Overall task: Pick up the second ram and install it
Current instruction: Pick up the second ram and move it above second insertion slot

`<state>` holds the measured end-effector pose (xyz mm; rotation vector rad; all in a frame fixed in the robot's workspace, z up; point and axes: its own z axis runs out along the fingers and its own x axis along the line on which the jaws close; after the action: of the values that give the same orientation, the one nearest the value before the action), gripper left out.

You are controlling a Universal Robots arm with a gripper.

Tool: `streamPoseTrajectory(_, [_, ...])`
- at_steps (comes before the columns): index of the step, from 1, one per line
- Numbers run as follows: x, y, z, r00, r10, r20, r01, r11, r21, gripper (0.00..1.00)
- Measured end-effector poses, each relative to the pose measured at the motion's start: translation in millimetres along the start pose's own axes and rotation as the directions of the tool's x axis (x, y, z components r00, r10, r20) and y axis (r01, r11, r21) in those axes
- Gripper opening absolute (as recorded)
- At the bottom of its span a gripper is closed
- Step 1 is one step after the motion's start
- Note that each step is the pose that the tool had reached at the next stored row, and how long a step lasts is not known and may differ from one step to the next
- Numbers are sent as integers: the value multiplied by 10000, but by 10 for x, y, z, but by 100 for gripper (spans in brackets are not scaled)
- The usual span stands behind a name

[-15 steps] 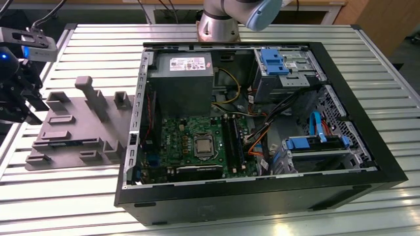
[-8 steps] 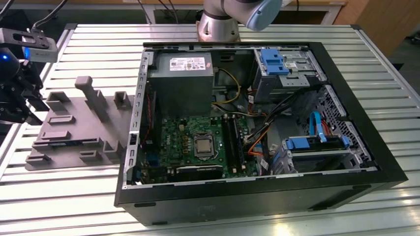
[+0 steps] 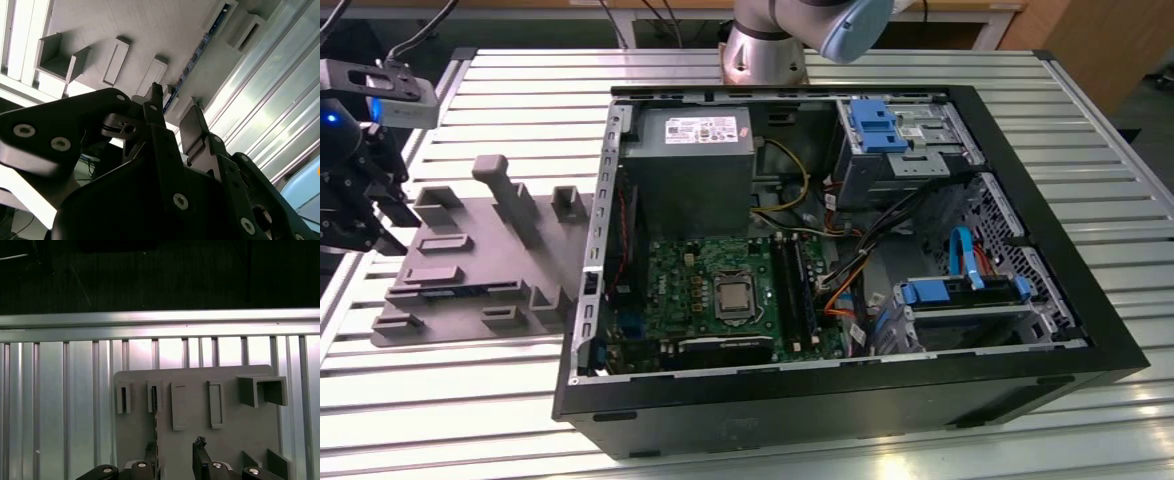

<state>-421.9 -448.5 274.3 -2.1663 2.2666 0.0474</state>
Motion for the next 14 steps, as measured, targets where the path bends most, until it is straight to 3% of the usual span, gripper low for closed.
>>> streamPoseTrajectory(14, [1,0,28,10000,0,0,0,10000,0,42])
